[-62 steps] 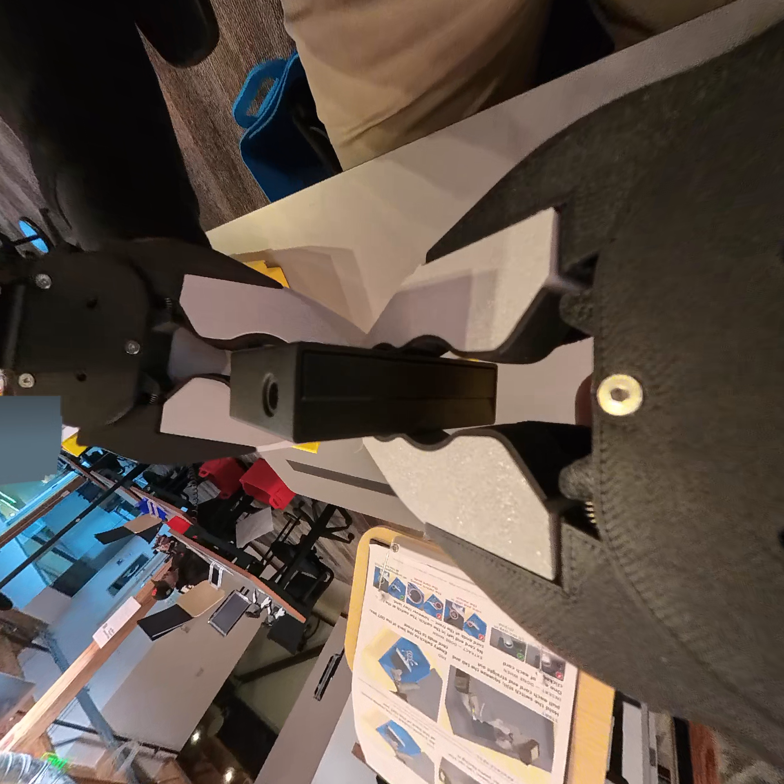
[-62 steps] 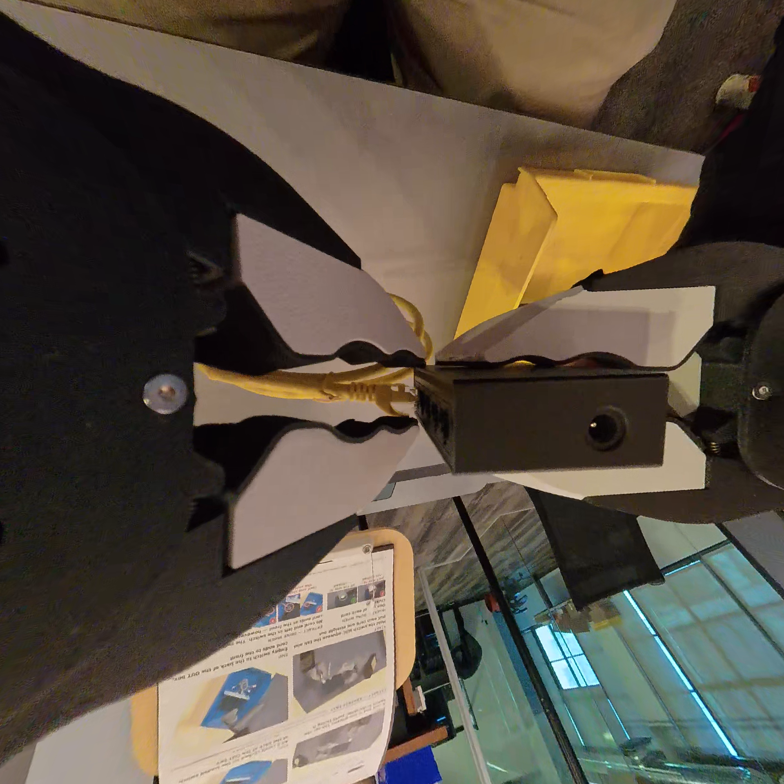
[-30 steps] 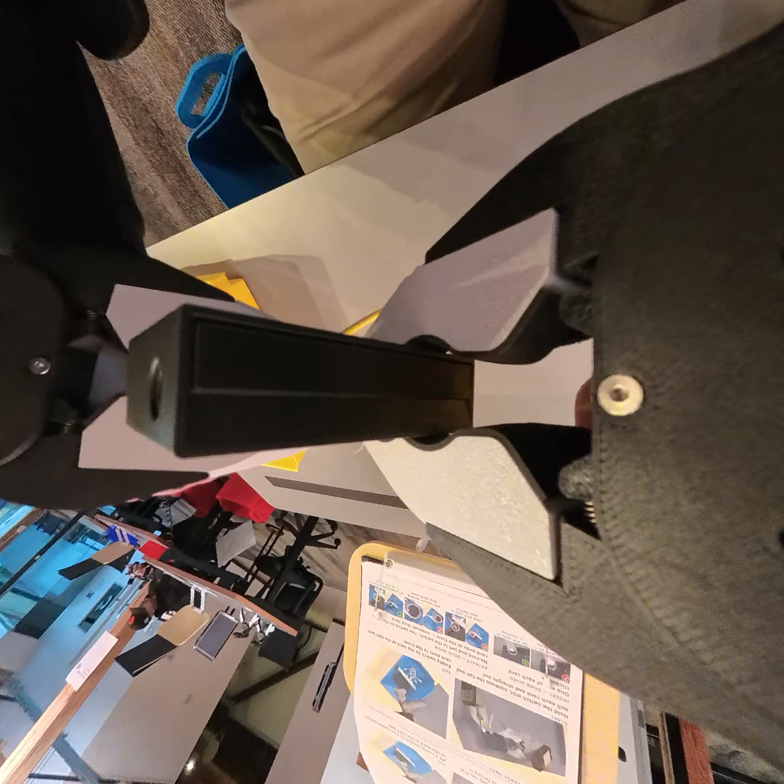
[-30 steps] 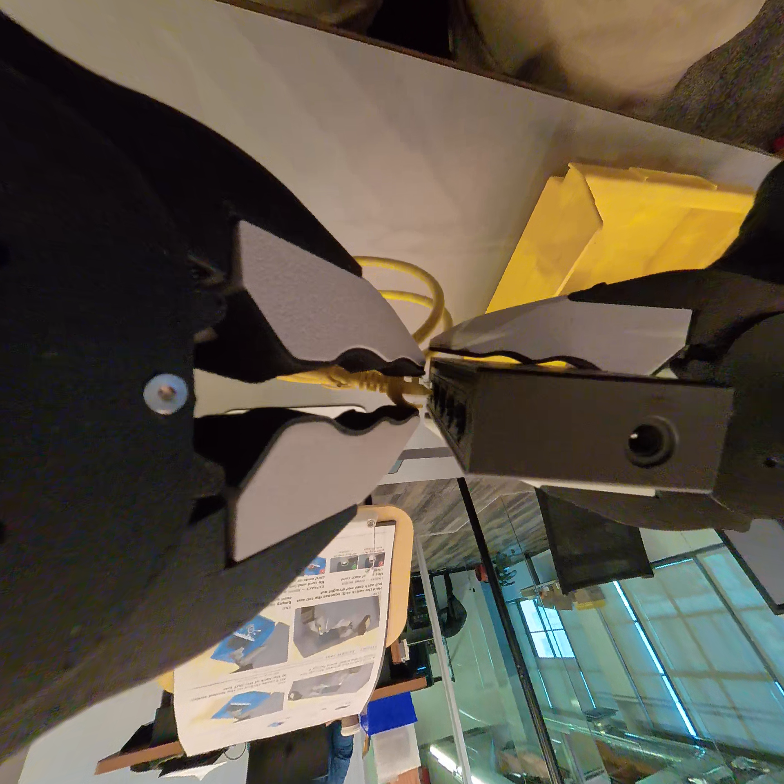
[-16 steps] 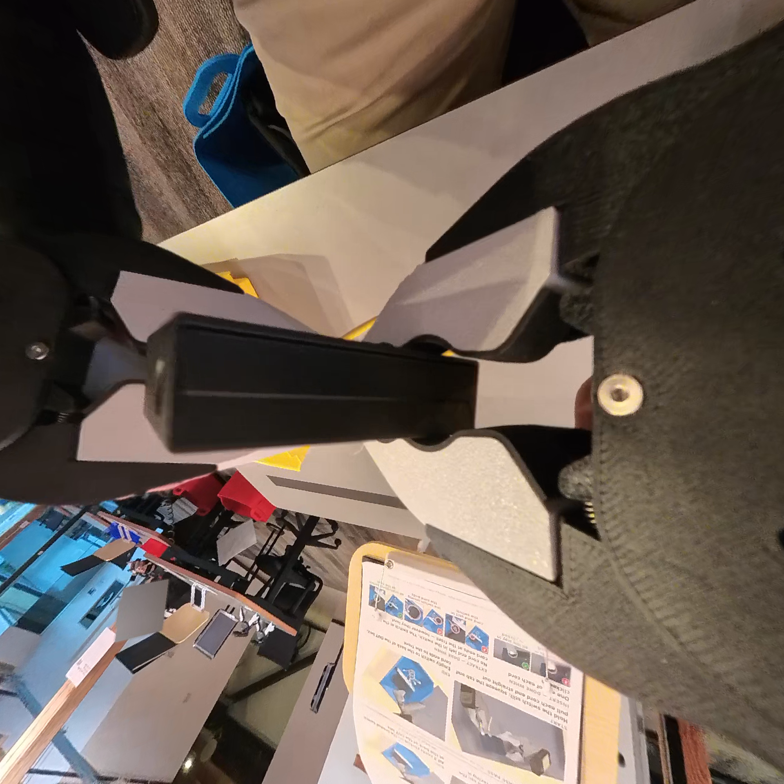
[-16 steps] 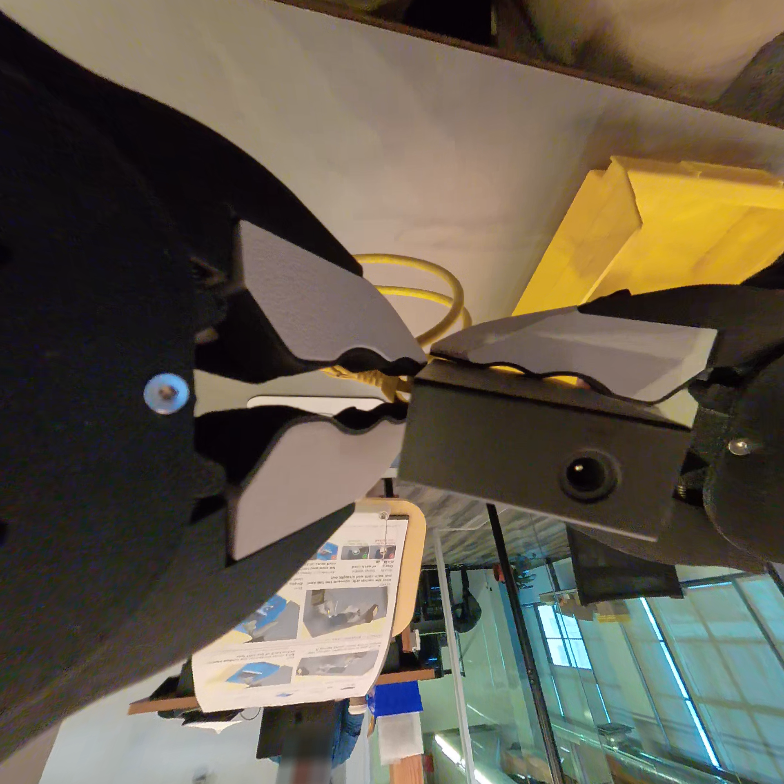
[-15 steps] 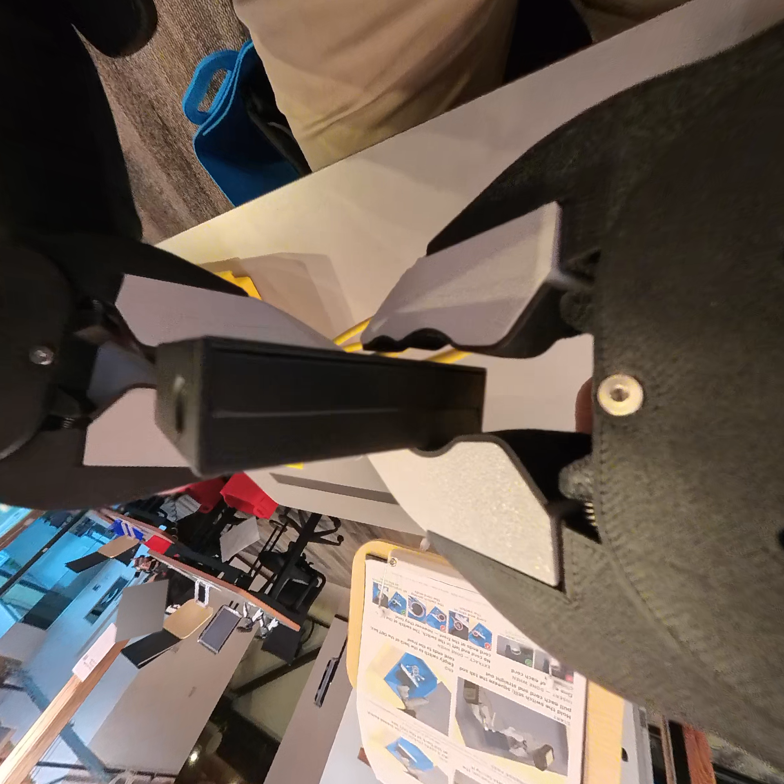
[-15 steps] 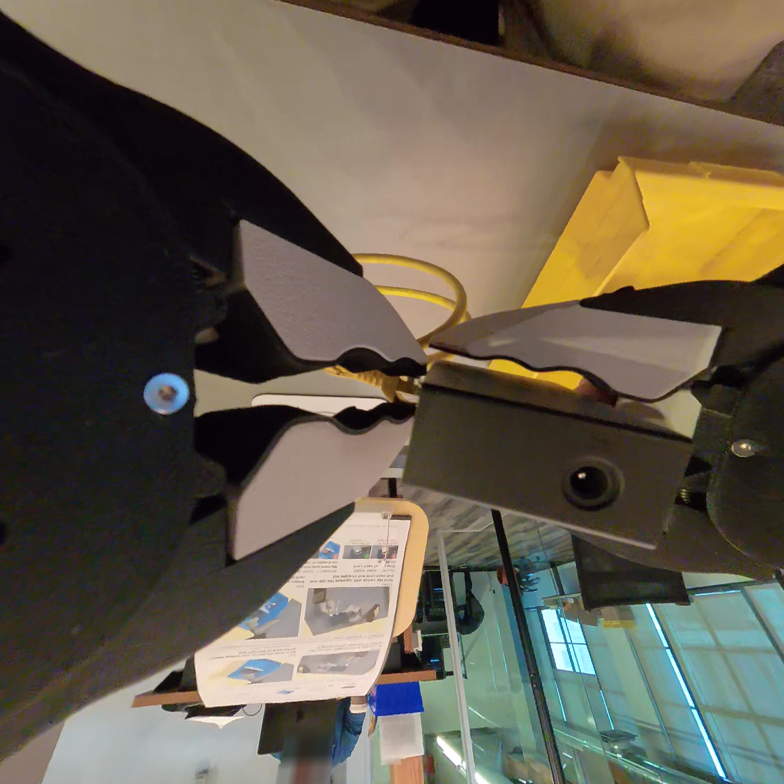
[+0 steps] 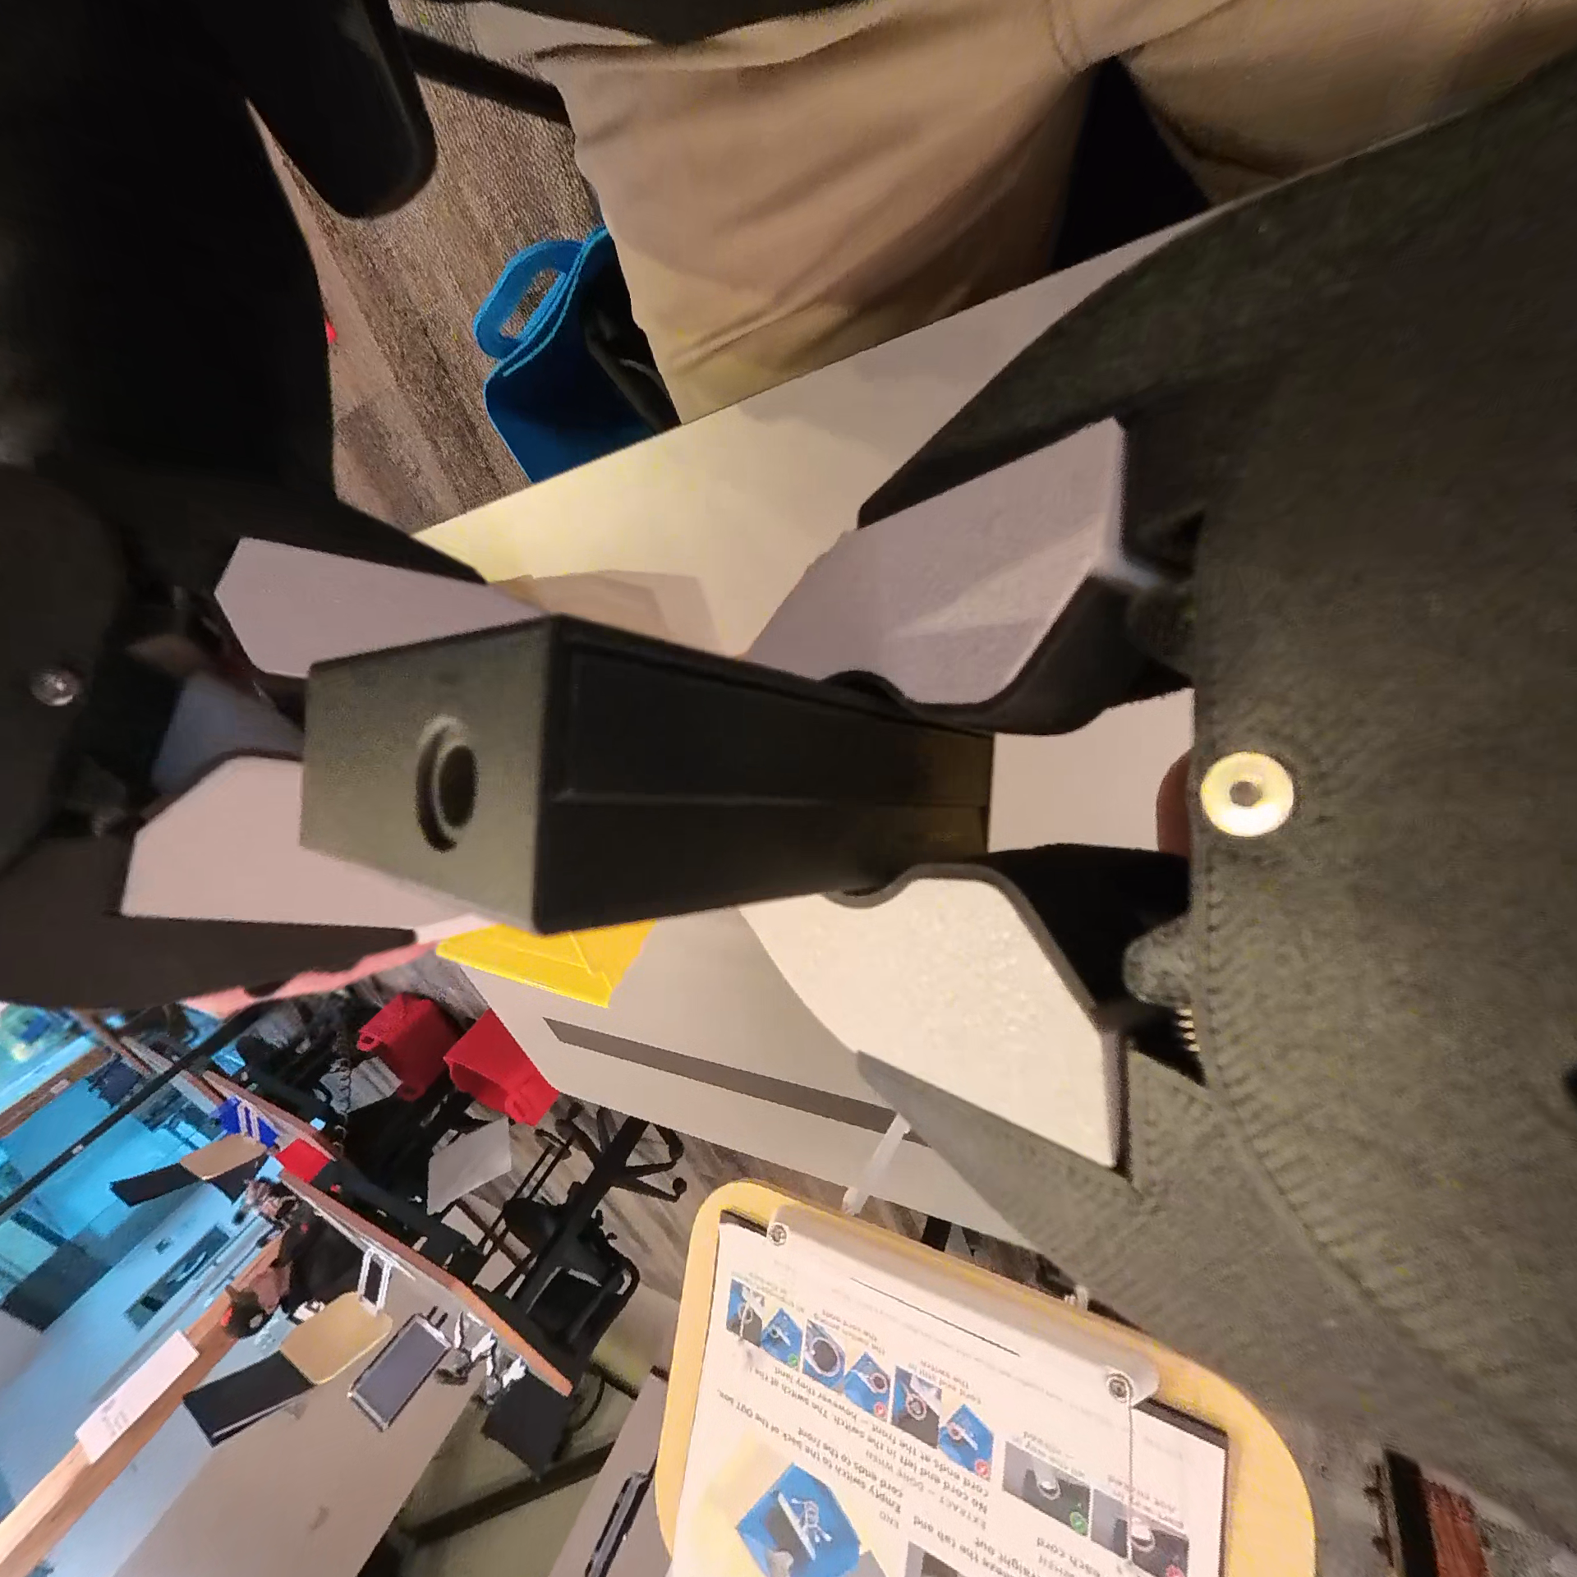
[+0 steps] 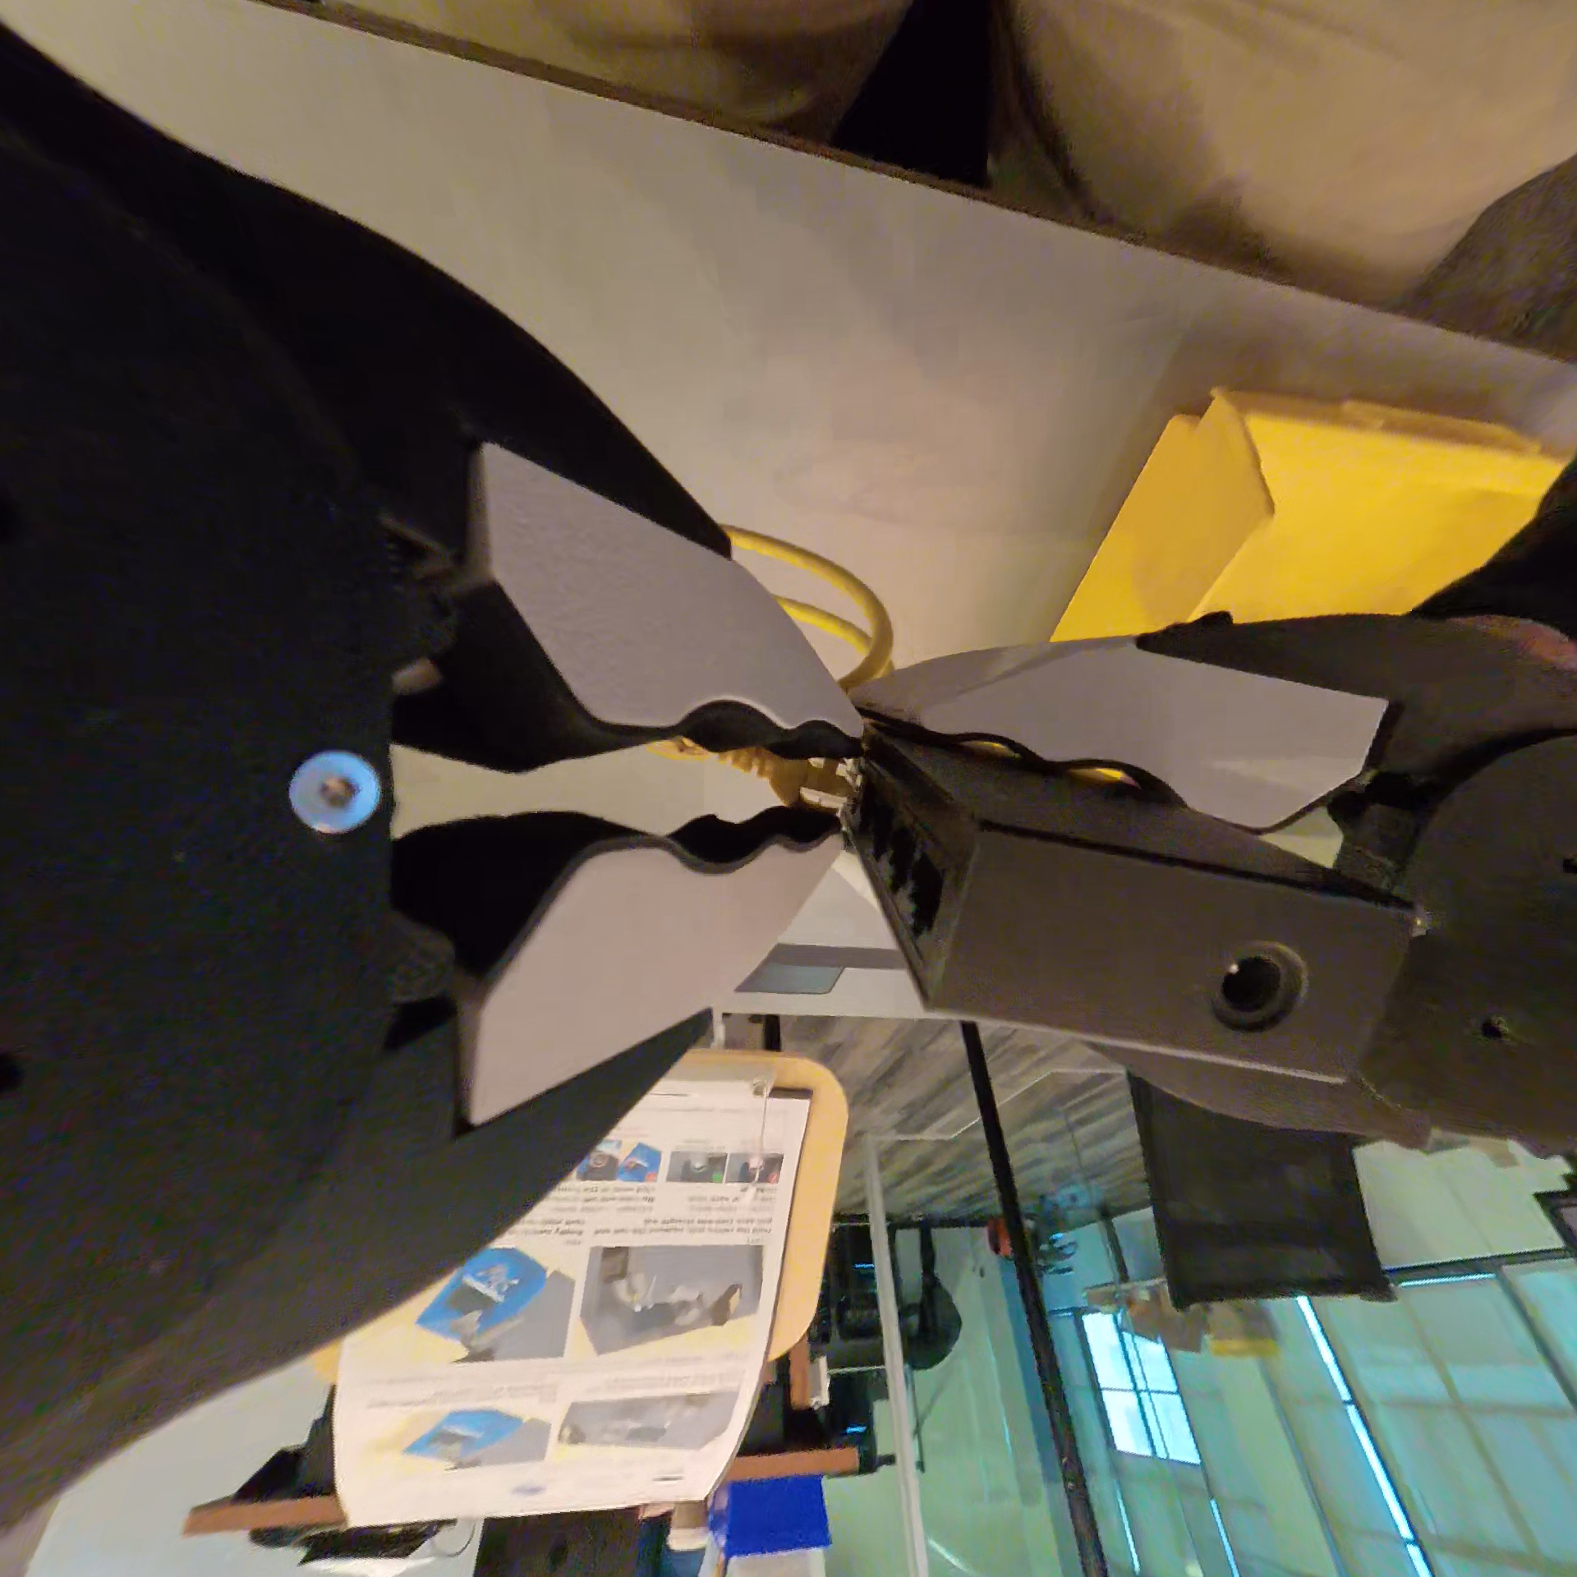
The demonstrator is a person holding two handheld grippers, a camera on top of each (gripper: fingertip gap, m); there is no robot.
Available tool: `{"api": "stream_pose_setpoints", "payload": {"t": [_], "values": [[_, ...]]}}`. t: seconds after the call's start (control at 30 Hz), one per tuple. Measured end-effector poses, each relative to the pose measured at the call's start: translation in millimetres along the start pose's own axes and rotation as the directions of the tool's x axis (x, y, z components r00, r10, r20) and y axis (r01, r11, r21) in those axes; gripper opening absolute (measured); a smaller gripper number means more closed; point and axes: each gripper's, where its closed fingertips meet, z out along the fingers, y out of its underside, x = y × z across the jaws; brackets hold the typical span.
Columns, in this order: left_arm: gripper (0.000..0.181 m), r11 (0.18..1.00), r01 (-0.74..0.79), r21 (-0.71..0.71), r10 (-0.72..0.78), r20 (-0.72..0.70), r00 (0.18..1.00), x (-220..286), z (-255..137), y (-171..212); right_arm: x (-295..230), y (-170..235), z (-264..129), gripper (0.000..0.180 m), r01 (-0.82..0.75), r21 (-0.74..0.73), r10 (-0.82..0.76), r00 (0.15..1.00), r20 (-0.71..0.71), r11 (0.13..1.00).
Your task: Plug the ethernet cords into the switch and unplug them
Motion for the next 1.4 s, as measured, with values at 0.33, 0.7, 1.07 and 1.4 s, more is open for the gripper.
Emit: {"api": "stream_pose_setpoints", "payload": {"t": [0.33,0.7,1.07,1.4], "values": [[0.03,0.994,0.084,0.063,-0.081,-0.049,0.996,3.2,2.1,-6.6,-2.6,-3.4,-4.2,0.012,-0.229,0.223,0.197,0.968,0.158,0.947],[0.029,0.993,0.097,0.075,-0.094,-0.039,0.995,-1.2,-0.6,-6.4,2.5,-6.9,-6.5,0.013,-0.256,0.29,0.211,0.961,0.178,0.922],[0.029,0.993,0.092,0.074,-0.089,-0.043,0.995,0.4,-0.6,-5.5,-3.4,-0.8,1.1,0.013,-0.238,0.248,0.185,0.958,0.219,0.939],[0.029,0.989,0.122,0.086,-0.117,-0.052,0.992,-0.9,-0.4,-3.4,-2.6,1.0,5.3,0.012,-0.253,0.254,0.196,0.953,0.23,0.934]]}}
